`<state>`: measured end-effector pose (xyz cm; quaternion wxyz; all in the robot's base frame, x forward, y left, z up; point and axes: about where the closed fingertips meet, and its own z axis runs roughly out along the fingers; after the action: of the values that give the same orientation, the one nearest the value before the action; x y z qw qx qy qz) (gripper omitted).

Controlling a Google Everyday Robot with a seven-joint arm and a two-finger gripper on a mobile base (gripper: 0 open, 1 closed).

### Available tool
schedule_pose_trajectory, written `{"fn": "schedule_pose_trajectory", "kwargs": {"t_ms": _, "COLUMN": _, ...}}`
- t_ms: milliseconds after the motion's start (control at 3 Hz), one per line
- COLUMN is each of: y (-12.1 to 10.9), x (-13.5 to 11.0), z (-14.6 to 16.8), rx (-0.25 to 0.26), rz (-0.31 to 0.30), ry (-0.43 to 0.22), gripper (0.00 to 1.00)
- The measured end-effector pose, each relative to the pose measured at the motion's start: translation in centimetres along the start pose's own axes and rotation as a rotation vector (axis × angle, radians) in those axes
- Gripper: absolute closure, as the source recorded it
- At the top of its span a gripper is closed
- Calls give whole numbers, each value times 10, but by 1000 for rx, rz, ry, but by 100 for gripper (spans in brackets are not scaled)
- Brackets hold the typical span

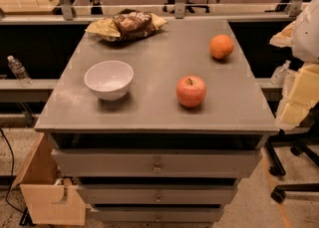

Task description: Move apple near brown chip bag

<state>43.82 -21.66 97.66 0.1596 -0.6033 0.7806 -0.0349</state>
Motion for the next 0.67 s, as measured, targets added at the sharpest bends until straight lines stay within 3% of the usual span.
{"fn": "schedule_pose_trajectory", "kwargs": {"t_ms": 667, "y": -2, "x": -2, "z": 2, "rx": 4, "rz": -1, "ry": -16, "gripper": 0}}
